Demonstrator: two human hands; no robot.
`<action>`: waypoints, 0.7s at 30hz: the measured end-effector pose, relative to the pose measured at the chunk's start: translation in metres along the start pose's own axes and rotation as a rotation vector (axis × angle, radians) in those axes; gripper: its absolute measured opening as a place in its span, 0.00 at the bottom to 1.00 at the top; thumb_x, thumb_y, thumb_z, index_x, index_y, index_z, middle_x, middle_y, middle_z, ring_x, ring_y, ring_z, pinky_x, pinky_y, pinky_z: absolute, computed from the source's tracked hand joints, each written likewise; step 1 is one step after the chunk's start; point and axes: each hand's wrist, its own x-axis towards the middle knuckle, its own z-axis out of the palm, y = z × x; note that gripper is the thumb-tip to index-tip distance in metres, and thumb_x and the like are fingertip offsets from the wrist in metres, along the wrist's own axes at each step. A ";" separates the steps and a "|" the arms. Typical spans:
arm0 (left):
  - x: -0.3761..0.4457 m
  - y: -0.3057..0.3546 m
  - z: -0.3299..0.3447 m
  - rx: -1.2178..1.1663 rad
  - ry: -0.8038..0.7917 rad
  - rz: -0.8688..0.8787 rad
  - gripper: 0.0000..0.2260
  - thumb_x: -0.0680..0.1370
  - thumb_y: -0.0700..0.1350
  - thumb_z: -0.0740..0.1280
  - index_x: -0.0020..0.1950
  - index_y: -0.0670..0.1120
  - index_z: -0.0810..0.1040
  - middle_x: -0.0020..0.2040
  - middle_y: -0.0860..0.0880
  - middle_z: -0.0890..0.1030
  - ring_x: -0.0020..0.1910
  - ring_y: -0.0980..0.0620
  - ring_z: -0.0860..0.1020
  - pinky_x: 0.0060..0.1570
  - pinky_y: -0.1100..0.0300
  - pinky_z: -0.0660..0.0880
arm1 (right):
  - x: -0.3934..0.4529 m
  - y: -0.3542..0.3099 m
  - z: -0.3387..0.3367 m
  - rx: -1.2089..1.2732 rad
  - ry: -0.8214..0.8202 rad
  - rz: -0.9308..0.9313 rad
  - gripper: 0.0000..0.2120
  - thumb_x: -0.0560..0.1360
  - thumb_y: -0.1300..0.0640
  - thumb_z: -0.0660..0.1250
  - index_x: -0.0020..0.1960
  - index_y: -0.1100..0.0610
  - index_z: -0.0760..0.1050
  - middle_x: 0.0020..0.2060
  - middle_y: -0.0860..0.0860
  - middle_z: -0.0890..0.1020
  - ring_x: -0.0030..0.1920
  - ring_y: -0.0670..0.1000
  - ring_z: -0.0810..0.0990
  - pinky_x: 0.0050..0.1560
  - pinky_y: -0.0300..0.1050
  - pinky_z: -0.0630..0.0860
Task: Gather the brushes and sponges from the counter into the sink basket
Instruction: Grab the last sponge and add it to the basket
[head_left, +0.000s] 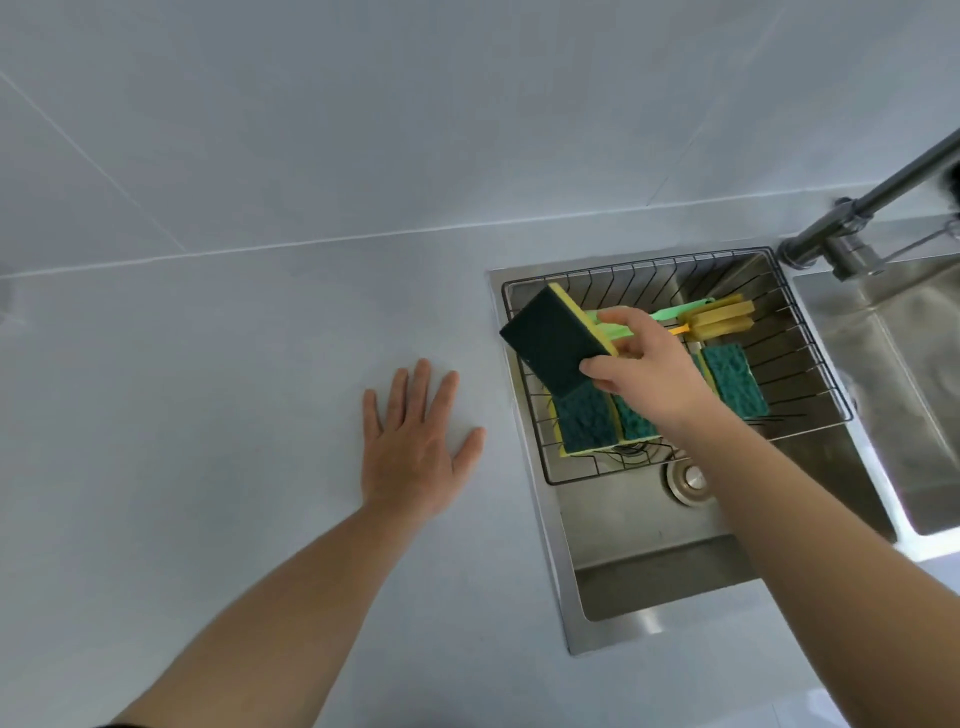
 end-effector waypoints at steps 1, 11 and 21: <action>0.000 0.000 0.000 0.000 0.002 0.000 0.32 0.77 0.67 0.44 0.78 0.55 0.46 0.80 0.48 0.47 0.78 0.45 0.45 0.75 0.40 0.44 | 0.000 0.010 -0.004 0.067 -0.003 0.046 0.22 0.74 0.60 0.71 0.66 0.50 0.71 0.52 0.54 0.80 0.53 0.55 0.82 0.56 0.52 0.81; 0.001 0.002 0.005 -0.009 0.028 -0.028 0.32 0.76 0.67 0.48 0.78 0.56 0.50 0.80 0.49 0.49 0.78 0.47 0.47 0.75 0.41 0.43 | 0.009 0.076 -0.023 0.271 0.004 0.320 0.12 0.77 0.62 0.68 0.60 0.59 0.77 0.54 0.58 0.83 0.53 0.56 0.82 0.54 0.48 0.80; 0.001 0.002 0.007 -0.008 0.041 -0.025 0.32 0.76 0.67 0.50 0.77 0.56 0.51 0.80 0.49 0.51 0.78 0.46 0.48 0.75 0.40 0.45 | 0.016 0.078 -0.023 0.098 -0.131 0.303 0.08 0.76 0.60 0.70 0.54 0.57 0.78 0.53 0.58 0.83 0.54 0.56 0.83 0.58 0.50 0.81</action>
